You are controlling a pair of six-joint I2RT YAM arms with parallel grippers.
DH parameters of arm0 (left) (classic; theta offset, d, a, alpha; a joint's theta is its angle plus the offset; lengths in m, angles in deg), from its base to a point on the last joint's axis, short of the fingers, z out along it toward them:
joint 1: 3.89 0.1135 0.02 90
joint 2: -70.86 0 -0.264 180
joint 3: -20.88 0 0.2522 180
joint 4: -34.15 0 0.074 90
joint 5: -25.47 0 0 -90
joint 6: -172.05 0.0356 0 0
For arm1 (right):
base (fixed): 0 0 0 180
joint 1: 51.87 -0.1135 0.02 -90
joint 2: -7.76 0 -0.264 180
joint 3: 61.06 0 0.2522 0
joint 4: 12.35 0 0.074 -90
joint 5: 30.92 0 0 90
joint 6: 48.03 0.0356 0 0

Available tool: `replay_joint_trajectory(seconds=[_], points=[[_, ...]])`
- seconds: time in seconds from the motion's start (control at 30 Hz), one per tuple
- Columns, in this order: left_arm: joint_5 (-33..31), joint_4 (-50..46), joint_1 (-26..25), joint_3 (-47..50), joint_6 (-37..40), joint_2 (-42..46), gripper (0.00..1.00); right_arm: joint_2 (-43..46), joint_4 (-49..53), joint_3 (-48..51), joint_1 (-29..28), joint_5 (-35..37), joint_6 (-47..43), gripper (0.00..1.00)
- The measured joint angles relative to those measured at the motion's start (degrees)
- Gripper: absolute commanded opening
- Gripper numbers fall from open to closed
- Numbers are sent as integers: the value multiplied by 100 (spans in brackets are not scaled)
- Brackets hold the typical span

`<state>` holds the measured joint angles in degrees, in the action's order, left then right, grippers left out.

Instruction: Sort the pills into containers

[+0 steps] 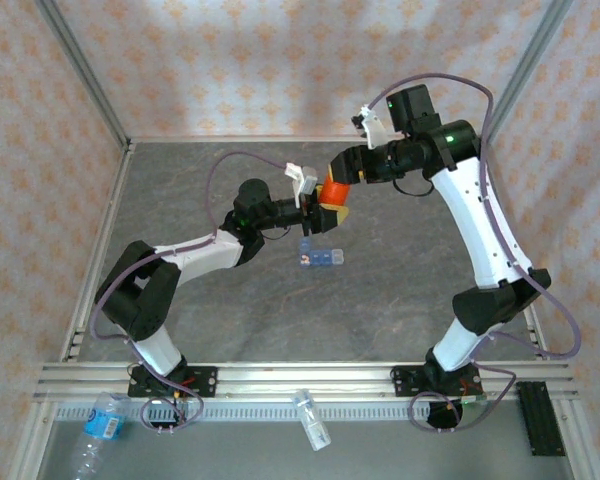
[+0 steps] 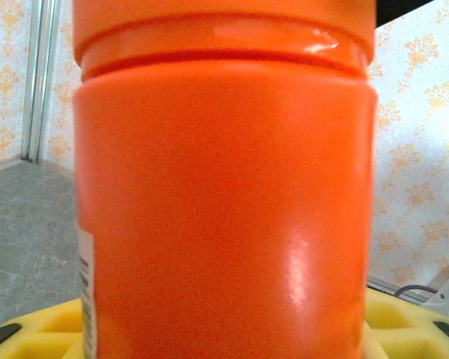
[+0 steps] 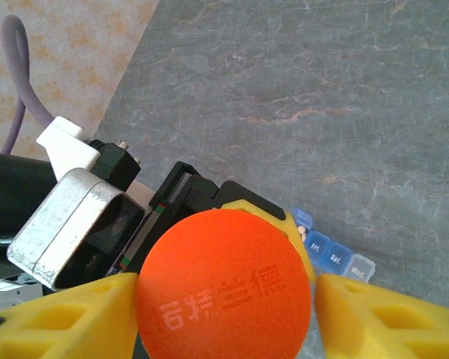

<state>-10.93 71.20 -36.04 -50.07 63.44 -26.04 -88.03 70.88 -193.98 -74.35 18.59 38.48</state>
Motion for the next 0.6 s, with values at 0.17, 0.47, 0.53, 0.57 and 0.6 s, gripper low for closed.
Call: replay_joint_trajectory(seconds=[0.17,0.47,0.53,0.57,0.6], points=[[0,-68,0,0,0,0,0,0,-28,63,2,-31,-4,40],[-739,-560,-28,173,507,63,0,297,-1034,1095,-136,393,754,32],[-1268,-765,-79,356,791,188,0,332,-1261,1340,-295,706,1106,30],[-1519,-852,-103,428,922,243,0,343,-1351,1434,-372,839,1263,30],[-1812,-949,-140,496,1080,293,0,358,-1451,1537,-459,1008,1445,29]])
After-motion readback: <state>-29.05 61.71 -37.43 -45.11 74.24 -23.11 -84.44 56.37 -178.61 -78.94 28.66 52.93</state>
